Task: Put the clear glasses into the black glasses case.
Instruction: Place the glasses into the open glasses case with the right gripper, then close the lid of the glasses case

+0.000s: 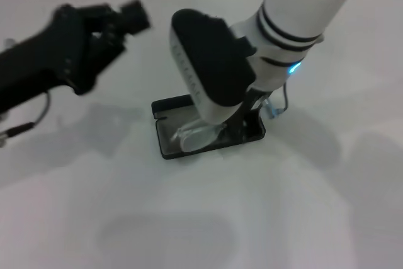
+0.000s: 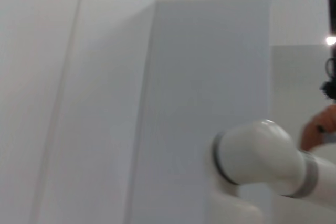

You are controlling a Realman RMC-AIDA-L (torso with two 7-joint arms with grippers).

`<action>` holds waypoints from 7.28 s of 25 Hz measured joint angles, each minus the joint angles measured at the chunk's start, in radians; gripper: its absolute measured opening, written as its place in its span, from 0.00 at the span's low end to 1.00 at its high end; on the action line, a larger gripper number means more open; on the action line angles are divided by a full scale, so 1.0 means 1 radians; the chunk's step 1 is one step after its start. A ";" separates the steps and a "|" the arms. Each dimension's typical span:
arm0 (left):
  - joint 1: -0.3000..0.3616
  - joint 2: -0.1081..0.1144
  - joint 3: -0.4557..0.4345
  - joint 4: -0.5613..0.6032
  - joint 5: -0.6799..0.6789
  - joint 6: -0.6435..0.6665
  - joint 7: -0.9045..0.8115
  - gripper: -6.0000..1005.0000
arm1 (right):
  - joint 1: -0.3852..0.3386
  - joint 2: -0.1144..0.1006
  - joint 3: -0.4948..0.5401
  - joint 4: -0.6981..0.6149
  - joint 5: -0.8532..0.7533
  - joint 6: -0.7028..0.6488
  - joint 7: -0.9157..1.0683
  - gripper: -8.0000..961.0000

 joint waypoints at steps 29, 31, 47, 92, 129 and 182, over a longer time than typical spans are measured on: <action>0.033 0.028 -0.131 0.006 0.039 -0.001 0.001 0.07 | -0.001 -0.002 0.041 0.049 -0.034 -0.039 0.001 0.12; 0.037 0.028 -0.131 0.006 0.037 -0.001 0.002 0.07 | 0.000 -0.002 0.041 0.055 -0.032 -0.032 0.002 0.12; 0.029 0.033 -0.131 0.008 0.087 0.000 0.009 0.14 | 0.038 -0.001 -0.017 0.124 0.013 0.063 0.003 0.12; 0.028 0.039 -0.131 0.008 0.085 -0.005 0.002 0.32 | 0.066 -0.001 -0.066 0.215 0.071 0.164 0.034 0.12; 0.028 0.039 -0.131 0.008 0.085 -0.008 0.003 0.32 | 0.070 -0.001 -0.062 0.212 0.036 0.127 0.061 0.30; 0.050 0.042 -0.183 0.010 0.086 -0.011 0.001 0.32 | -0.712 -0.009 0.354 -0.260 0.658 0.211 -0.465 0.38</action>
